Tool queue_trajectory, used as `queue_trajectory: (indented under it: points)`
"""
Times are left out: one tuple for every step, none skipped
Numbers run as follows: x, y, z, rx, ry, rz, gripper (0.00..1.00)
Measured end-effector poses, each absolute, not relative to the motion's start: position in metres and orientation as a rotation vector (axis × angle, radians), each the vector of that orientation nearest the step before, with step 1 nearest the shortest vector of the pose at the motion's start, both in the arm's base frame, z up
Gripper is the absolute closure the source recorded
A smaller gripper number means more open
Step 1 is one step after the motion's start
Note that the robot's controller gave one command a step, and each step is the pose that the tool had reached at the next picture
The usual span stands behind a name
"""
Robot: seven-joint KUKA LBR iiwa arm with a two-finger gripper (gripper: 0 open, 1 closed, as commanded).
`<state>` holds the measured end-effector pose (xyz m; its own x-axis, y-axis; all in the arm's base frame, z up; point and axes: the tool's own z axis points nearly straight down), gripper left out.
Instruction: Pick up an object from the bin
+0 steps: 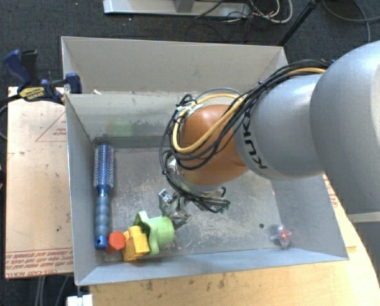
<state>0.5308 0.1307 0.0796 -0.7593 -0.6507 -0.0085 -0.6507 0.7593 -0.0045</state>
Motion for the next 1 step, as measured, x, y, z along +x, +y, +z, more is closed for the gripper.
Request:
queue_trajectory:
  points:
    - [0.5292, 0.1307, 0.0774, -1.088, 2.940, 0.000, 0.00]
